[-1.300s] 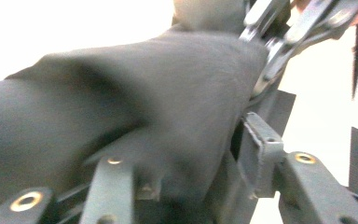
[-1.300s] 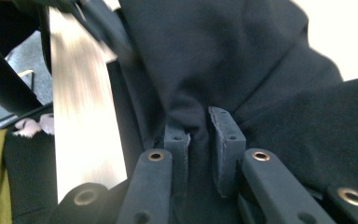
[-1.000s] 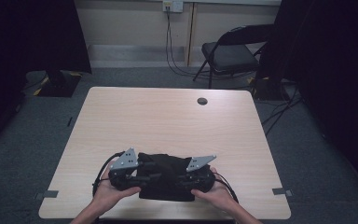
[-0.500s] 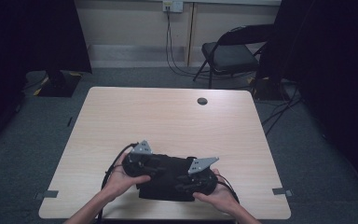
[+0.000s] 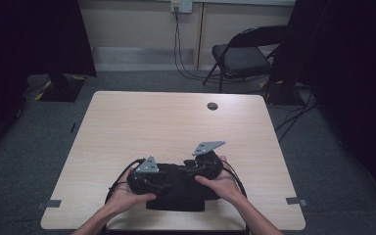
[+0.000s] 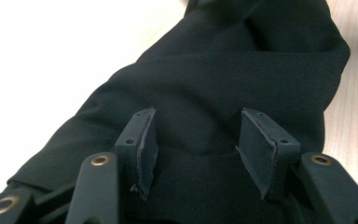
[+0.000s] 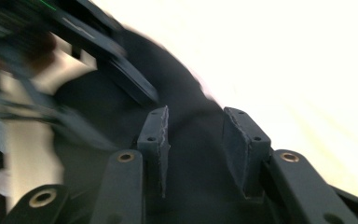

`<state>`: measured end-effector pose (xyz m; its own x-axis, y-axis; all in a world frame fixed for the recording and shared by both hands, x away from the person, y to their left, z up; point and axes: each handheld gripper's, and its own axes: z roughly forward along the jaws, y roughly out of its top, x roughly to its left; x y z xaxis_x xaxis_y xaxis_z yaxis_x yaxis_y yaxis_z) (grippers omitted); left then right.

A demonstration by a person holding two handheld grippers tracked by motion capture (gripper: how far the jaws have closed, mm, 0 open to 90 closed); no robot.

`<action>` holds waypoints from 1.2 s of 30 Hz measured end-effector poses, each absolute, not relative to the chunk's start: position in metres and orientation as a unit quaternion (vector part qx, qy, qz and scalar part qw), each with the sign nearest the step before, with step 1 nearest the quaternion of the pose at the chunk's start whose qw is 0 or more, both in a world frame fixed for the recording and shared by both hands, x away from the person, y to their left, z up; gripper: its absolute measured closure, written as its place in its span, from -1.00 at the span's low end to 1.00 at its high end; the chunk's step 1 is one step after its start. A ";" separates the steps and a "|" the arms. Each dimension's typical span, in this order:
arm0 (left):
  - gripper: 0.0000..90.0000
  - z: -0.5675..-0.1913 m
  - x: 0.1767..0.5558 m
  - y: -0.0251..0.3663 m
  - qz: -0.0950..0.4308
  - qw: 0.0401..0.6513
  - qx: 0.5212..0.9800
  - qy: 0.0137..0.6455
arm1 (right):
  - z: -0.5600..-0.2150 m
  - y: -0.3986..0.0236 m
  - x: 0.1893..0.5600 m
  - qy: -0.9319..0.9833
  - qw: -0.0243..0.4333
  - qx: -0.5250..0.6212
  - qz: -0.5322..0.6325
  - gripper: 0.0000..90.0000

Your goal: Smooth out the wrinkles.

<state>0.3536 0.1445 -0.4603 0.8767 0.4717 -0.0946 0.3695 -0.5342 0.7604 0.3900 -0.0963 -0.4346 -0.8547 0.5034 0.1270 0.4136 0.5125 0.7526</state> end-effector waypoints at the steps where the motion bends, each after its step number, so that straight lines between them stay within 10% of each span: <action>1: 0.03 -0.461 0.353 0.145 0.061 0.420 0.872 0.242 | -0.440 -0.097 0.392 0.874 0.054 0.265 0.404 0.32; 18: 0.01 -0.456 0.339 0.165 0.008 0.444 0.872 0.207 | -0.473 -0.157 0.341 0.869 0.090 0.292 0.388 -0.23; 36: -0.10 -0.477 0.373 0.146 0.123 0.442 0.852 0.251 | -0.483 -0.157 0.379 0.832 0.152 0.364 0.391 -0.23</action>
<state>0.3728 0.1460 -0.4766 0.8438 0.5365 -0.0114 0.3183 -0.4833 0.8156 0.3788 -0.1573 -0.4831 -0.6889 0.7242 0.0309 0.4864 0.4301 0.7606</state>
